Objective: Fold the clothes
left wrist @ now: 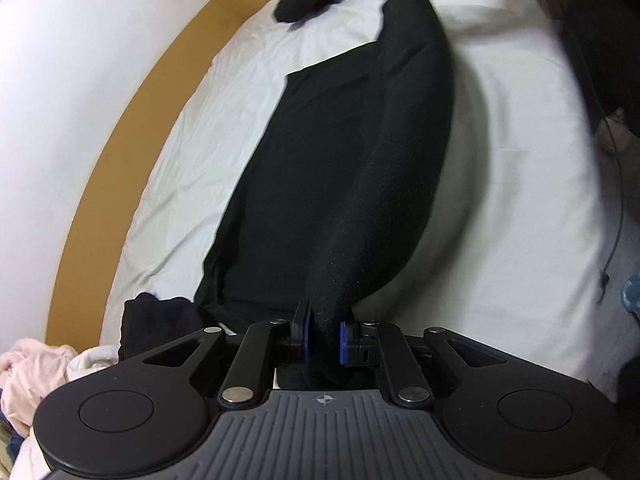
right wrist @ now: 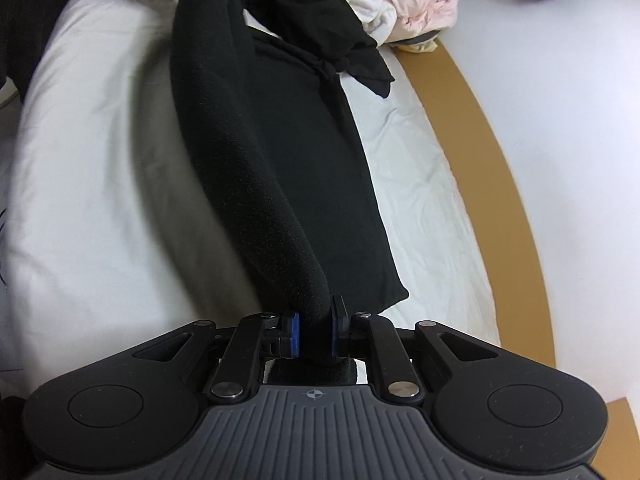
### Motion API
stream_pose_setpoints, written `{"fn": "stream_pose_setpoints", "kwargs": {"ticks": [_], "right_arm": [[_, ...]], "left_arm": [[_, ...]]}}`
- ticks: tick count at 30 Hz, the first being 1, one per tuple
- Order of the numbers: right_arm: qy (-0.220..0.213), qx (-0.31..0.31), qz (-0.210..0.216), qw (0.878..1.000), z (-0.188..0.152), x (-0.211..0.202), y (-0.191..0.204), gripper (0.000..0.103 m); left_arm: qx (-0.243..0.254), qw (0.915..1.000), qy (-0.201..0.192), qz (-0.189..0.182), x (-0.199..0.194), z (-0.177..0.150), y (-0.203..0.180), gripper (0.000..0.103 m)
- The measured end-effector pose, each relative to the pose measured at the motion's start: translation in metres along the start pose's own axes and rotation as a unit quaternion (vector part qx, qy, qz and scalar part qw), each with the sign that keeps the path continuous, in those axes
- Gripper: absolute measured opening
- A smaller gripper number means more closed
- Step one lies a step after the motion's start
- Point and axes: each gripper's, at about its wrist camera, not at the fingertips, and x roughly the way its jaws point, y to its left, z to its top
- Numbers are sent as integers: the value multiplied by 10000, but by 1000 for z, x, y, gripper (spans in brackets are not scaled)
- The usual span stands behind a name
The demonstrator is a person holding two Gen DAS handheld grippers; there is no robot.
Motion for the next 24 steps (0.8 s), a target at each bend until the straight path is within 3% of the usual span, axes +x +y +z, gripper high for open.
{"fn": "stream_pose_setpoints", "kwargs": {"ticks": [7,11,16,17,19,20,23,24], "right_arm": [[-43,350,-102,9993,-1,44,-21,19],[-180,578,-439,9972,-7,71,-18,20],[-298,864,-1012,9907,-15,105,-14,55],[-372,1055,-1128,9873,-19,106,-16,58],[-566,1551,-1353,9769,-29,104,-22,62],[-666,1869,-1475,9690,-35,100,-27,62],[-1227,3079,-1770,9267,-51,75,-39,63],[-1449,3369,-1771,9133,-52,67,-38,63]], "left_arm": [[-546,9985,71,-3,43,0,47,18],[-759,9966,-7,312,71,-1,56,21],[-1299,9901,-78,521,103,-16,63,34],[-1440,9878,-109,581,109,-19,65,37],[-1934,9772,-241,842,106,-31,74,58],[-2185,9705,-309,975,104,-37,79,59],[-2947,9448,-710,1241,86,-45,88,64],[-3182,9349,-845,1328,80,-46,90,70]]}}
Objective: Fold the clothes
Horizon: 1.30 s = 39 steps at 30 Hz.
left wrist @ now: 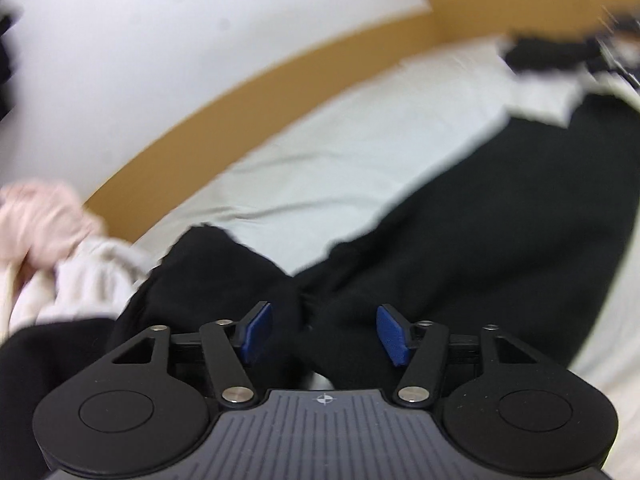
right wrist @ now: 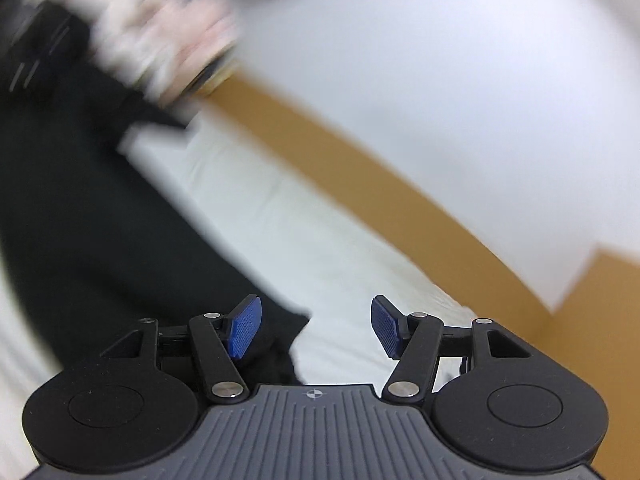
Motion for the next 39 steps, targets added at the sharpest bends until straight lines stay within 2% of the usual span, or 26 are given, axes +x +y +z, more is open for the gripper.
{"fn": "stream_pose_setpoints", "kwargs": {"ticks": [1,2,4,6,11,12,13,15,18,22,28,30,33,35,39], "right_arm": [[-166,284,44,9994,1,-7,2,63],[-255,514,148,9982,1,-10,7,63],[-128,753,589,9953,3,3,23,63],[35,747,823,9938,-1,15,43,63],[746,916,1117,9867,-19,40,64,65],[775,963,1062,9866,-19,36,62,68],[788,1006,991,9868,-19,30,58,76],[928,1123,841,9858,-18,36,58,90],[1190,1351,956,9790,-23,43,51,91],[1459,1963,1227,9618,-31,54,32,94],[1393,2584,1418,9453,-43,46,11,92],[1383,2480,1287,9502,-41,49,12,90],[1346,1885,612,9709,-33,47,28,91],[1310,1688,402,9761,-32,43,34,91],[1377,1479,365,9787,-33,42,40,94]], "left_arm": [[-261,9995,-131,71,-6,2,3,76],[-535,9984,-181,-21,-6,4,0,80],[-1083,9935,-261,-242,-7,8,-8,85],[-1432,9880,-183,-546,4,8,-29,89],[-1707,9820,117,-802,44,-10,-83,90],[-1745,9814,164,-784,51,-14,-89,90],[-1801,9805,203,-765,56,-18,-92,92],[-1948,9776,244,-753,63,-23,-90,99],[-2173,9715,336,-882,68,-28,-81,100],[-2311,9670,325,-1024,66,-37,-73,100],[-2748,9549,201,-1102,58,-50,-56,99],[-2878,9514,166,-1087,56,-51,-52,99],[-3129,9431,64,-1120,51,-57,-46,99],[-3219,9397,9,-1153,49,-60,-43,99],[-3064,9452,50,-1123,49,-58,-47,102]]}}
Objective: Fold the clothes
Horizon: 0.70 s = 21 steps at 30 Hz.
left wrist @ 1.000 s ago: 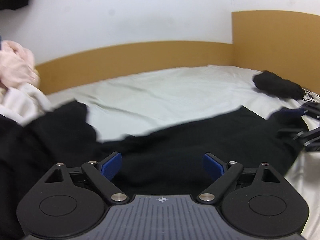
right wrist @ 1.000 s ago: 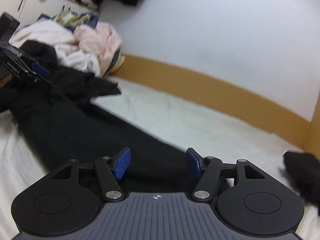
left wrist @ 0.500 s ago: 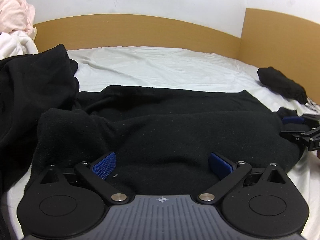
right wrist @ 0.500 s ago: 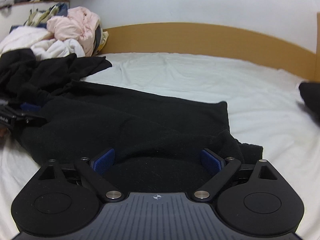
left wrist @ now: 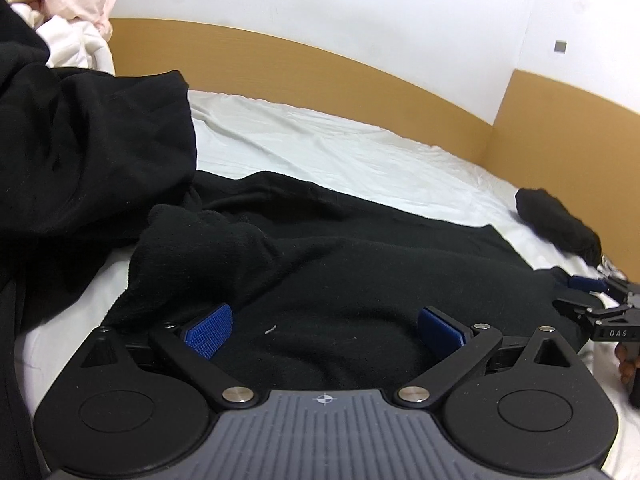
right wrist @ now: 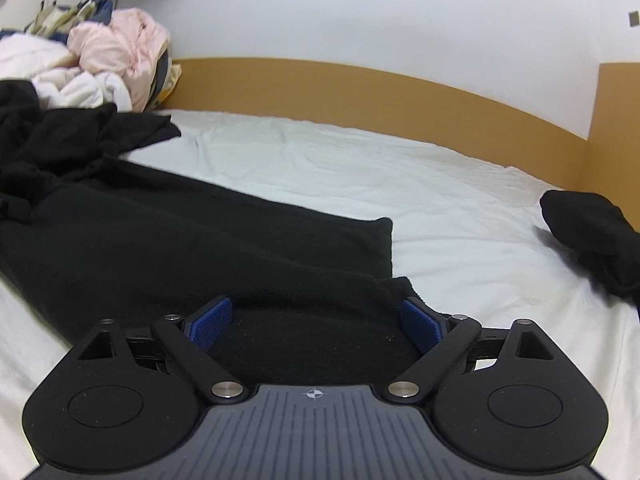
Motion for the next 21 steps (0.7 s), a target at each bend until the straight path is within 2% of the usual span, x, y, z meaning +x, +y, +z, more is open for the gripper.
{"fn": "stream_pose_setpoints", "kwargs": {"ticks": [5,9,14,18,21], "right_arm": [[39,-9,44,10000,-1,-1,-1,97],[142,-23,120,9998,-1,-3,-4,103],[255,156,282,9992,-1,-3,-12,103],[268,363,108,9989,3,0,-8,103],[311,737,-235,9965,8,9,0,103]], "left_arm": [[-57,10000,-21,-62,-2,-1,3,102],[-33,10000,13,-33,0,-1,1,102],[92,9999,84,82,5,0,-4,102],[232,9994,122,237,8,0,-11,102],[317,9988,150,341,10,-1,-15,103]]}}
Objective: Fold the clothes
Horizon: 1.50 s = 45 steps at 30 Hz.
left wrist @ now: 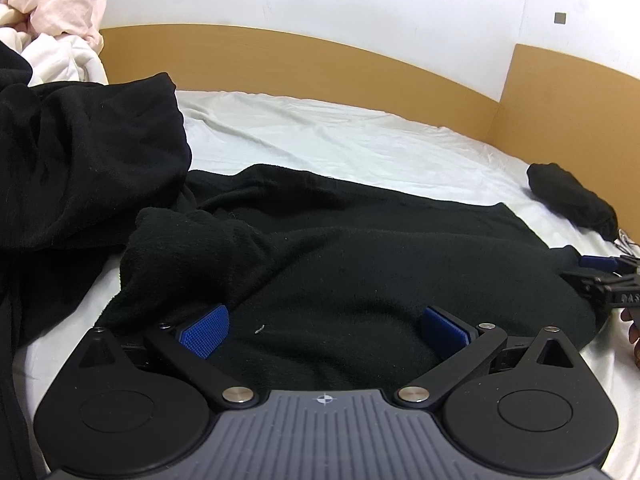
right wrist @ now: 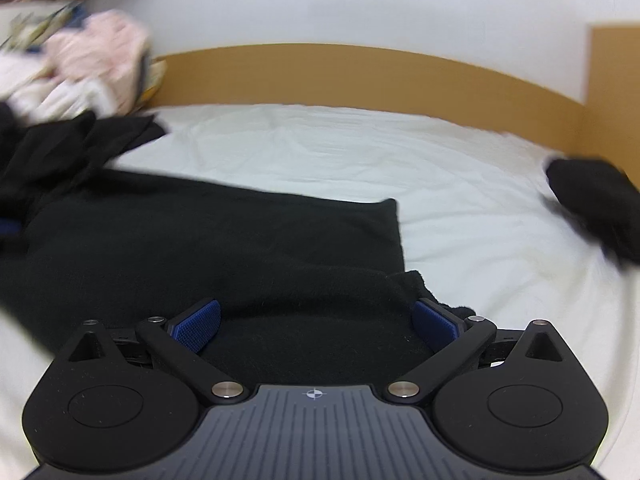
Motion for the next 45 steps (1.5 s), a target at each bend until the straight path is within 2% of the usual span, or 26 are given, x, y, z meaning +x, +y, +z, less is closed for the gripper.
{"fn": "stream_pose_setpoints", "kwargs": {"ticks": [3,6,11,45], "right_arm": [[75,-206,-310,9993,2,10,17,103],[139,75,-340,9993,5,19,17,103],[133,47,-435,9990,6,23,21,103],[127,80,-434,9989,10,31,26,103]], "left_arm": [[127,9998,53,159,2,0,-6,103],[-41,9993,50,376,4,0,-11,103],[-57,9975,36,704,8,0,-21,103],[-126,9977,-16,658,8,1,-19,103]]}}
